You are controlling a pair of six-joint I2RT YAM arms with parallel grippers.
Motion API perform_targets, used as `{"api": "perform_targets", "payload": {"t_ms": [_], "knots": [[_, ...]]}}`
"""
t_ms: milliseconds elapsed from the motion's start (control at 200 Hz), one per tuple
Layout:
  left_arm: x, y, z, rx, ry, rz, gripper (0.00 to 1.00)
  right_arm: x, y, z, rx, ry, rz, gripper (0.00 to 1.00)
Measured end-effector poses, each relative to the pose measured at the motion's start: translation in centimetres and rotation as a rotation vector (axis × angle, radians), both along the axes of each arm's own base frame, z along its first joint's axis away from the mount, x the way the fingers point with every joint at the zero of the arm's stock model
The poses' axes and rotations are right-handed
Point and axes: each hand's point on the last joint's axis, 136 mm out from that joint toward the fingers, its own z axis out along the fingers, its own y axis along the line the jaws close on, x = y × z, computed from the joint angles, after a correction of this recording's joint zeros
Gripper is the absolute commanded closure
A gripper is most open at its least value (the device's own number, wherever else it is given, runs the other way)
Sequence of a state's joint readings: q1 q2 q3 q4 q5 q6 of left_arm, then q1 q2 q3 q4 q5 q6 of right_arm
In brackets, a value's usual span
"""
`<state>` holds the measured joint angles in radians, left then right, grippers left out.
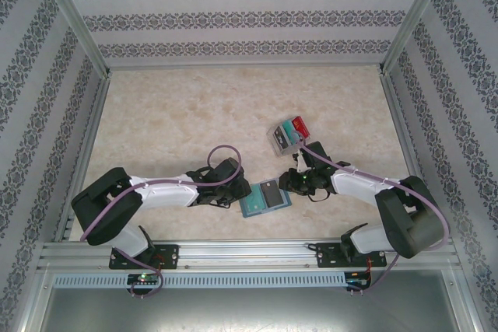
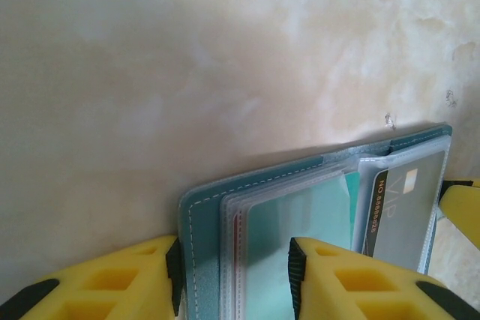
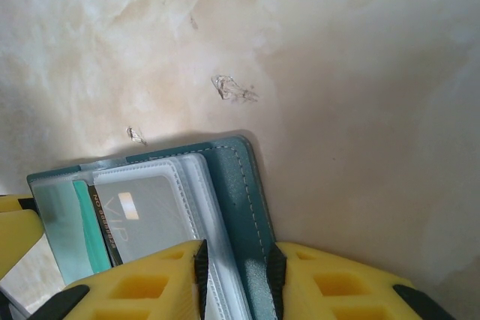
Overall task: Put the credit cards into the card holder
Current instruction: Close the card holder at the bottom-center of the table.
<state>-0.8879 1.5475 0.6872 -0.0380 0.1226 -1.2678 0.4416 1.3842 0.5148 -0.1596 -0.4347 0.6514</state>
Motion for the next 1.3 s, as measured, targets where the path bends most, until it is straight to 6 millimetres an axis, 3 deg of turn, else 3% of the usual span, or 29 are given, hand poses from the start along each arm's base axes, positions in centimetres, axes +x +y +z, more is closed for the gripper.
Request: {"api": "perform_targets", "payload": {"t_ms": [375, 664, 834, 1064, 1189, 1299], "knots": [[0.3, -0.3, 0.7, -0.024, -0.022, -0.004, 0.63, 0.0, 0.0, -0.1, -0.001, 0.002, 0.0, 0.69], [1.6, -2.7, 5.3, -0.162, -0.12, -0.028, 0.64, 0.0, 0.0, -0.1, -0.001, 0.003, 0.0, 0.69], [2.6, -4.9, 6.7, -0.22, -0.142, -0.061, 0.62, 0.1, 0.0, -0.1, 0.0, 0.001, -0.001, 0.69], [3.8, -7.8, 5.0, -0.24, -0.108, -0.098, 0.61, 0.0, -0.6, 0.9, 0.004, -0.002, -0.036, 0.68], [3.8, -8.3, 3.1, -0.23, -0.077, -0.108, 0.63, 0.7, -2.4, 3.5, 0.01, -0.071, -0.107, 0.66], [4.0, -8.9, 2.6, -0.235, -0.065, -0.117, 0.63, 1.2, -4.4, 5.7, -0.004, -0.149, -0.164, 0.59]]}}
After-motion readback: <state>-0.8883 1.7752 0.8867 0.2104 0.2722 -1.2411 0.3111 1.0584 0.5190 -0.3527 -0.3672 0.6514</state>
